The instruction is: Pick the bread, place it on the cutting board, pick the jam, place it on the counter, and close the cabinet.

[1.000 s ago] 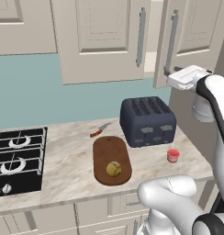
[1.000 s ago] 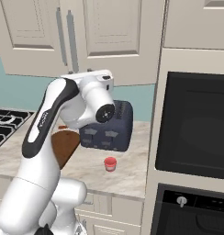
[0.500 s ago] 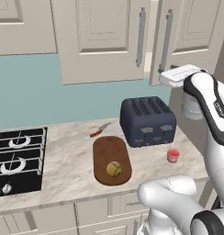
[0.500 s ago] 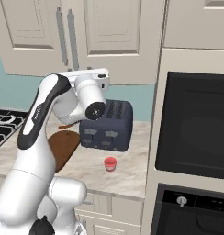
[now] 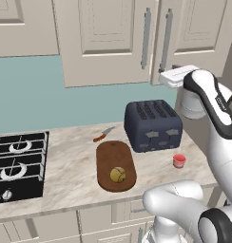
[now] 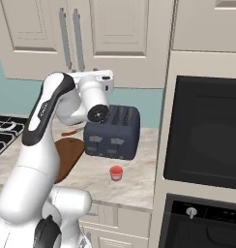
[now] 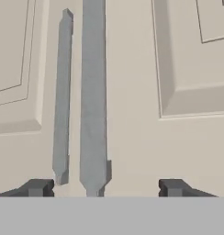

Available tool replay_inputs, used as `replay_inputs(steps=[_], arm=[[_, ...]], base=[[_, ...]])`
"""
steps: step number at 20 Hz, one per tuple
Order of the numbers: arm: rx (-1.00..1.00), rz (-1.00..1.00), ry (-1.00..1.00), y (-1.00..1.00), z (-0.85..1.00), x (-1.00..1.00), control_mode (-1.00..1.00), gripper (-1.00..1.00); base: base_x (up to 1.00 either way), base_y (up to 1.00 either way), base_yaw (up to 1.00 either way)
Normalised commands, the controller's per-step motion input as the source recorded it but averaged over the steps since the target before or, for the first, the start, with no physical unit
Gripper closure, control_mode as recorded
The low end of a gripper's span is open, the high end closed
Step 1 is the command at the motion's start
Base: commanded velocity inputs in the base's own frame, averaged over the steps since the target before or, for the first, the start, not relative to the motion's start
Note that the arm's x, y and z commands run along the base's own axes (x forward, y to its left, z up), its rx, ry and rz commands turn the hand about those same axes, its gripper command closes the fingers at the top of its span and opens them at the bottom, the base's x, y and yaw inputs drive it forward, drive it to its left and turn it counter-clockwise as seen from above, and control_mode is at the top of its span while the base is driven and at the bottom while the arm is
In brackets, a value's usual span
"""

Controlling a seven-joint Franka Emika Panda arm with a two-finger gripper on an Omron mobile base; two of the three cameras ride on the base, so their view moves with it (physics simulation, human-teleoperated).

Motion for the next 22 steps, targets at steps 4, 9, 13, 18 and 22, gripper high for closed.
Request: replay_inputs(steps=[4, 9, 13, 18, 22], arm=[[0.0, -0.01, 0.0, 0.0, 0.0, 0.22, -1.0, -1.0], [0.0, -0.01, 0.0, 0.0, 0.0, 0.23, -1.0, -1.0], [0.0, 0.0, 0.0, 0.0, 0.0, 0.22, -1.0, -1.0], [0.0, 0.0, 0.0, 0.0, 0.0, 0.2, -1.0, -1.0], [0.0, 0.0, 0.0, 0.0, 0.0, 0.19, -1.0, -1.0]], base=[[0.0, 0.0, 0.0], [0.0, 0.0, 0.0], [0.0, 0.0, 0.0], [0.0, 0.0, 0.0], [0.0, 0.0, 0.0]])
